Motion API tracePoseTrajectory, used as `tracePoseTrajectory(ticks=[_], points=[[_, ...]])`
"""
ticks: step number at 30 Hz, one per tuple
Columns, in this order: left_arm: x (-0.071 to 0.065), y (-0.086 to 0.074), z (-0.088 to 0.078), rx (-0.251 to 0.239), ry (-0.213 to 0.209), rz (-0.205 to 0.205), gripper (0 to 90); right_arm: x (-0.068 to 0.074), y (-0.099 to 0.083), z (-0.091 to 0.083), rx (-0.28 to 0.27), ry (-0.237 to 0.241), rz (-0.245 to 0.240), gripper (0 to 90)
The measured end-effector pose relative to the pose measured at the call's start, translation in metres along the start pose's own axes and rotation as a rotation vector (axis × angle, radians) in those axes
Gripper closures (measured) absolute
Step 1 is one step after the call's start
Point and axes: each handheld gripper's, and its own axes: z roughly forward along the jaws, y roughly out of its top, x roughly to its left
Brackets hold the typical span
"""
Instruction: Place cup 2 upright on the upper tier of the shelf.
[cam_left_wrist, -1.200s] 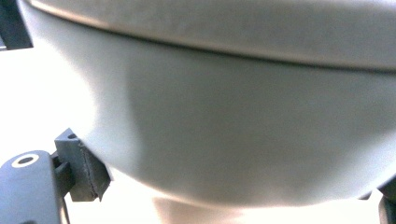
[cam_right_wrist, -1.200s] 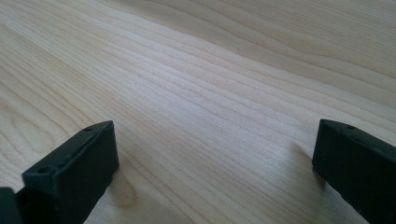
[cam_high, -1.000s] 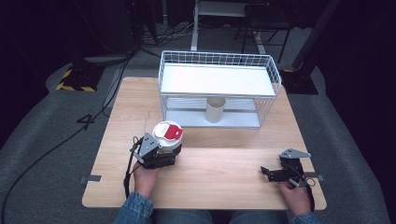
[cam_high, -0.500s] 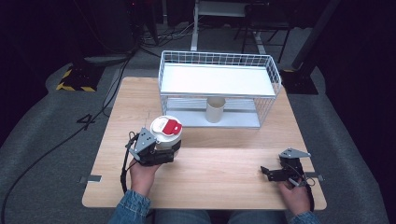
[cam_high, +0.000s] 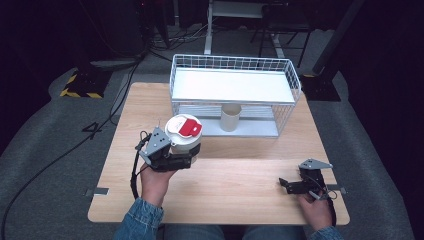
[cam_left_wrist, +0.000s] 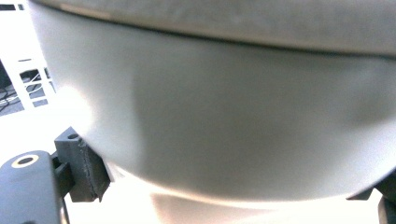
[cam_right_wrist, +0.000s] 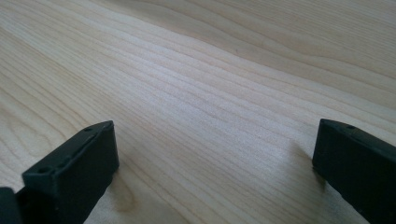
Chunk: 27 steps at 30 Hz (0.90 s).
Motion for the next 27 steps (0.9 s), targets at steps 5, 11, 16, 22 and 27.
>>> tracePoseTrajectory(ticks=[5,11,16,22,27], points=[[-0.004,0.020,0.002,-0.003,-0.008,0.013,12.7,0.000,0.000,0.000,0.000,0.000,0.000,0.5],[-0.005,0.036,0.006,-0.012,-0.020,0.020,12.7,0.000,0.000,0.000,0.000,-0.003,0.002,0.5],[-0.005,0.050,0.013,-0.013,-0.023,0.028,12.7,0.000,0.000,0.000,0.000,-0.003,0.002,0.5],[-0.002,0.063,0.019,-0.037,-0.023,0.022,12.7,0.000,0.000,0.000,0.000,-0.003,0.002,0.5],[0.002,0.074,0.025,-0.050,-0.027,0.015,12.7,0.000,0.000,0.000,0.000,-0.004,0.003,0.5]])
